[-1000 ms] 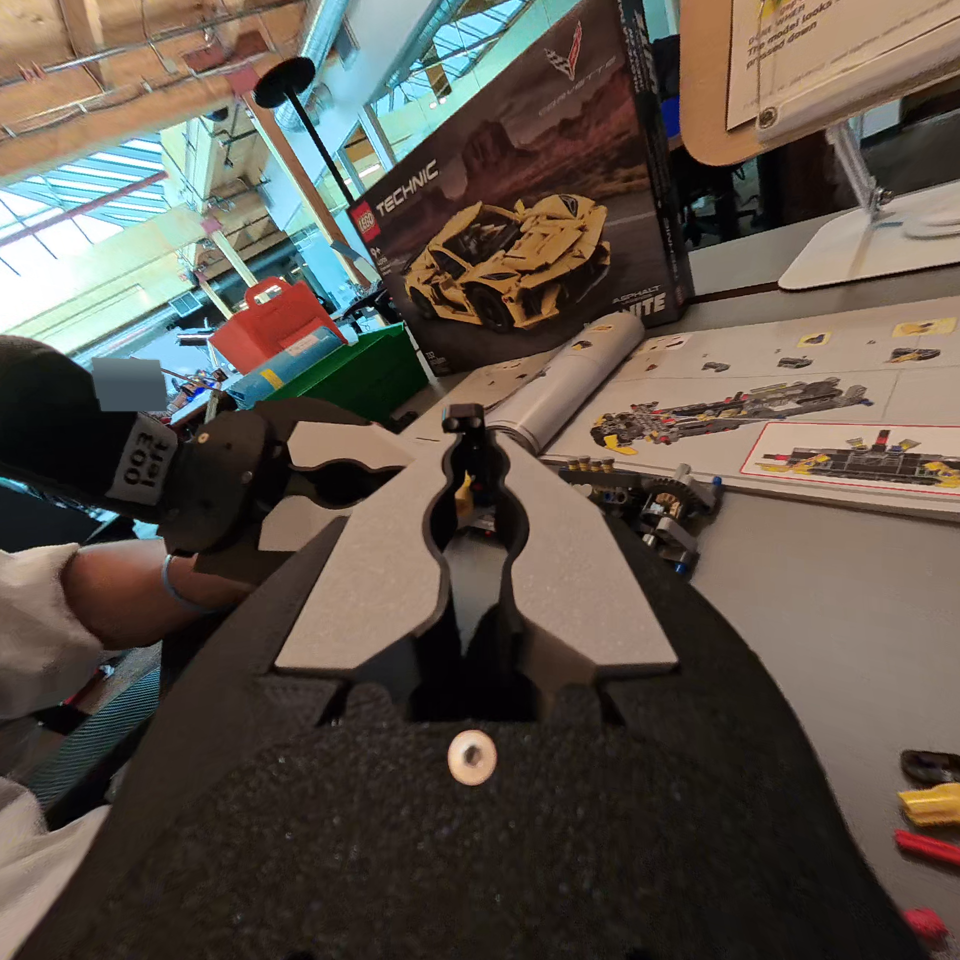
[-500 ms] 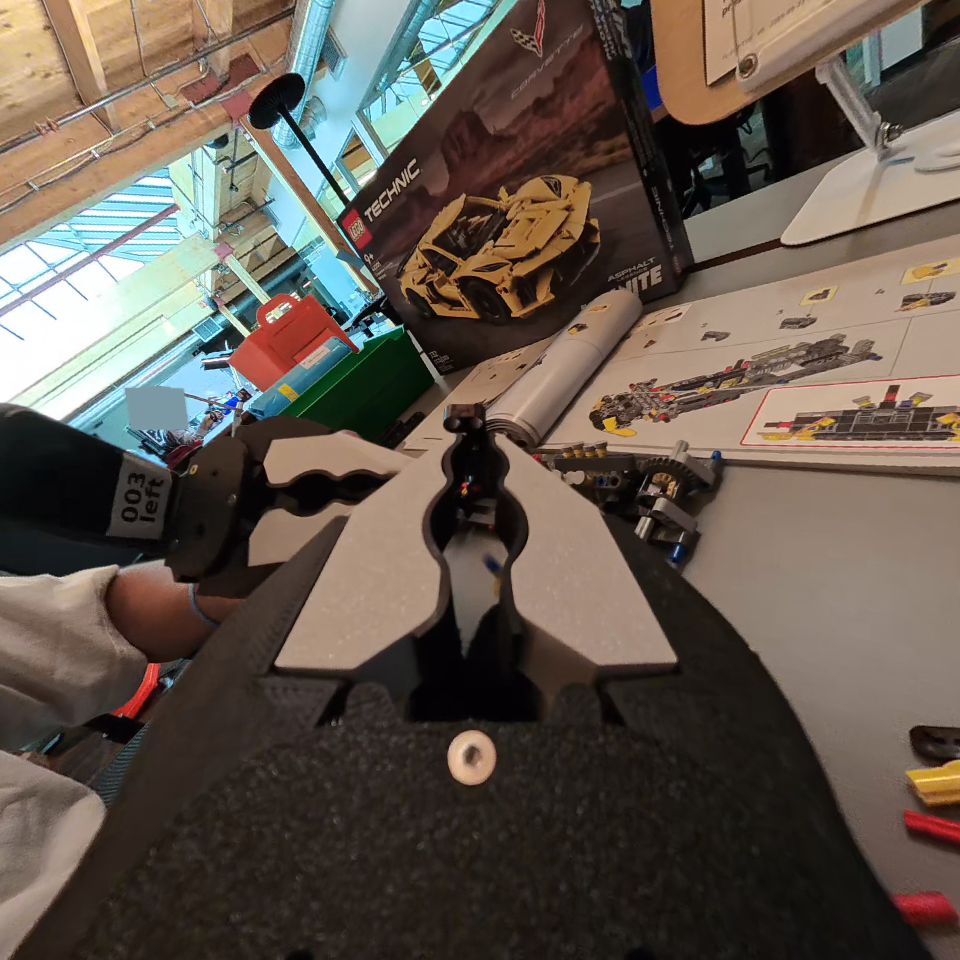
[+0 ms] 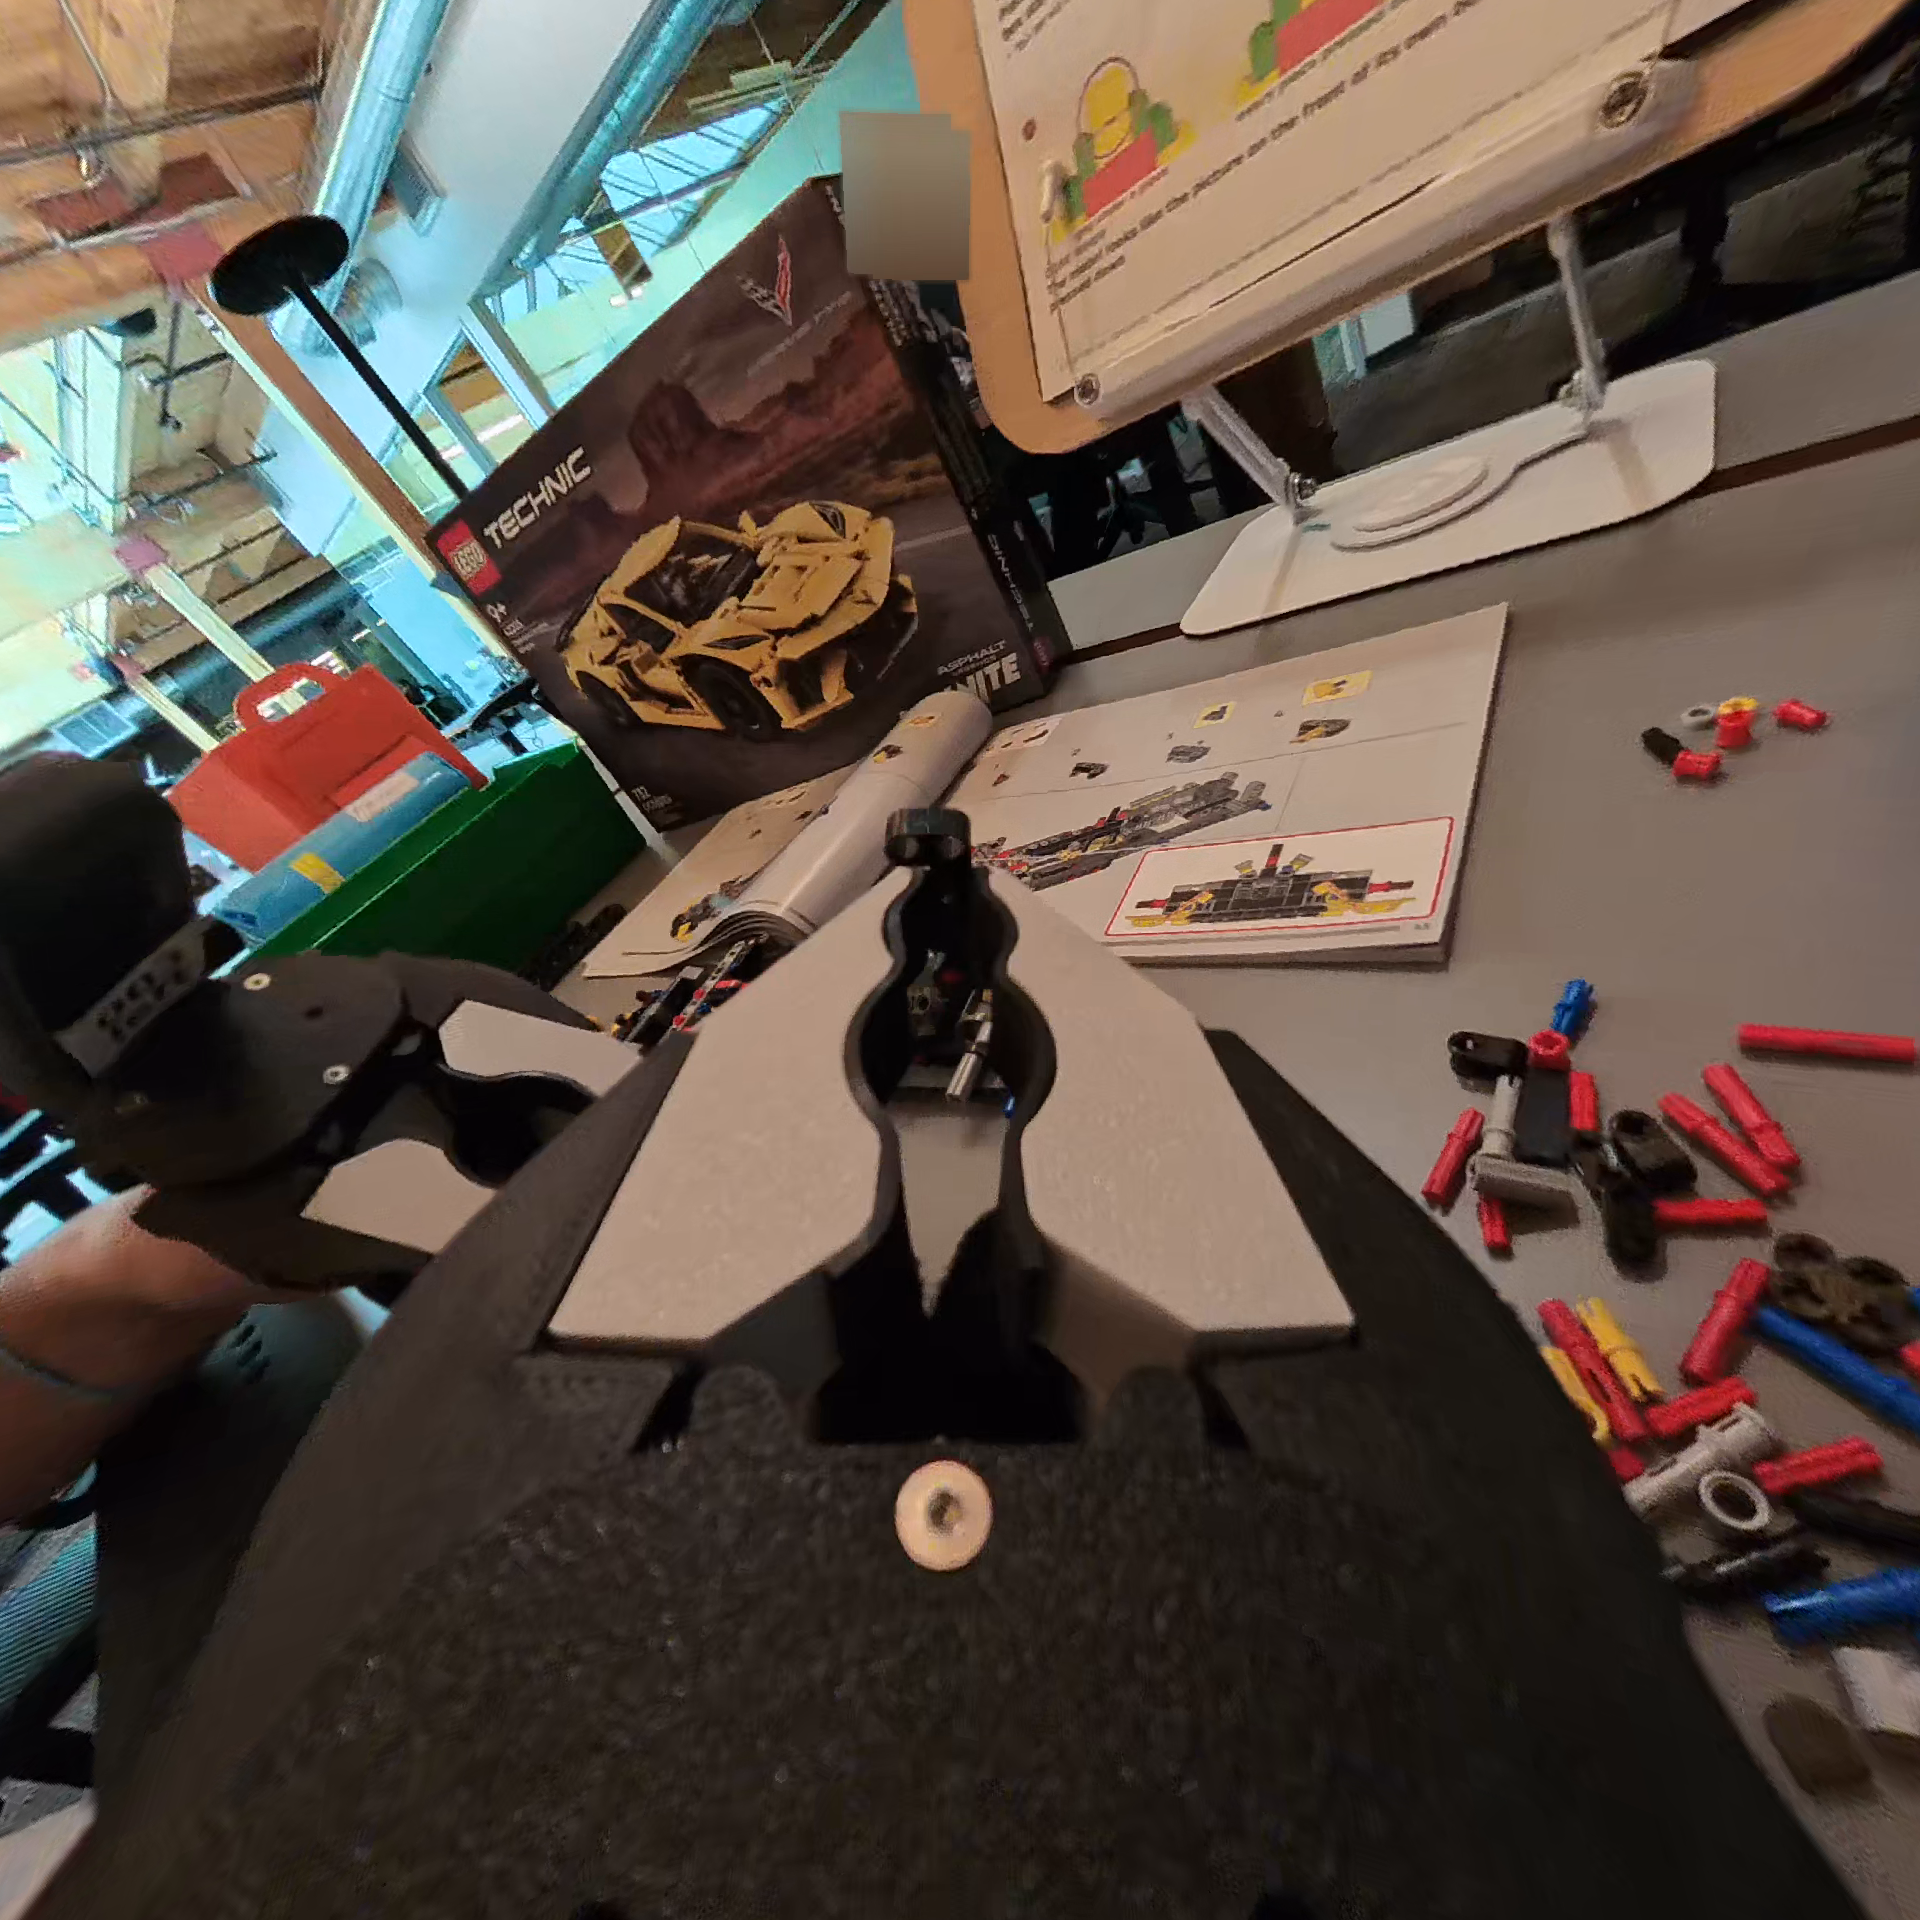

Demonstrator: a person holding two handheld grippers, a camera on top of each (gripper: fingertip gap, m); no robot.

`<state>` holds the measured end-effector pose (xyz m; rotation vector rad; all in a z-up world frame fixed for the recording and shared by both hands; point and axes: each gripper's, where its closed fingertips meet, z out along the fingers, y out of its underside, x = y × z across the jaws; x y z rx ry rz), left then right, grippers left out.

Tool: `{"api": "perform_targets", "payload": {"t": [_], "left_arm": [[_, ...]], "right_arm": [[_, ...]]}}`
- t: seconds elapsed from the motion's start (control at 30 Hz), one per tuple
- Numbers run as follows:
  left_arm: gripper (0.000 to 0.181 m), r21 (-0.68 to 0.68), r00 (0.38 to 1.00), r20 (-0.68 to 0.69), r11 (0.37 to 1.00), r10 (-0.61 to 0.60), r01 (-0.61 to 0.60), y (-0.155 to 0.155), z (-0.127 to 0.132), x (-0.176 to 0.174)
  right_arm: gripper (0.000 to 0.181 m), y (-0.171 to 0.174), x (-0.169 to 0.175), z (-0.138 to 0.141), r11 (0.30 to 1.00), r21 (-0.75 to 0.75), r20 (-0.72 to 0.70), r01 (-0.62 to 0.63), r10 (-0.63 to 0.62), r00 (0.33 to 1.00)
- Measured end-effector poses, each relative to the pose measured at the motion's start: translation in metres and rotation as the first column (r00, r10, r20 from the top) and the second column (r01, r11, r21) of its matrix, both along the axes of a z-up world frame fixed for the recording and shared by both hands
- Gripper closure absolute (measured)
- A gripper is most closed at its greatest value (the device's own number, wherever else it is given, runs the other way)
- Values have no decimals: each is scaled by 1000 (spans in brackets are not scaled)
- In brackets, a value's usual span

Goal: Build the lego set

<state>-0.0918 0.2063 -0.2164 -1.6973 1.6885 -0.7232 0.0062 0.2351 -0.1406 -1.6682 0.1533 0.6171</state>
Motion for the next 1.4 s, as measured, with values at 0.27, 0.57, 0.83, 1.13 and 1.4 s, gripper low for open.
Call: {"api": "perform_targets", "payload": {"t": [0.27,0.57,0.83,1.13,1.4], "left_arm": [[148,123,972,-196,980,-128,154,30,-3,53],[144,148,890,-411,949,-196,277,54,-24,85],[160,19,868,-420,954,-264,299,54,-36,92],[160,-58,966,-114,972,-234,229,22,16,77],[160,-236,951,-253,965,-176,116,-47,-1,-56]], "right_arm": [[176,-4,16,-2,999,-13,-85,41,-42,995],[176,-8,30,0,997,4,-187,72,-70,980],[176,-8,33,-1,999,5,-256,53,-50,965],[176,-3,24,-8,999,-31,-121,20,-24,992],[175,4,-36,-27,963,-155,-102,-219,205,973]]}}
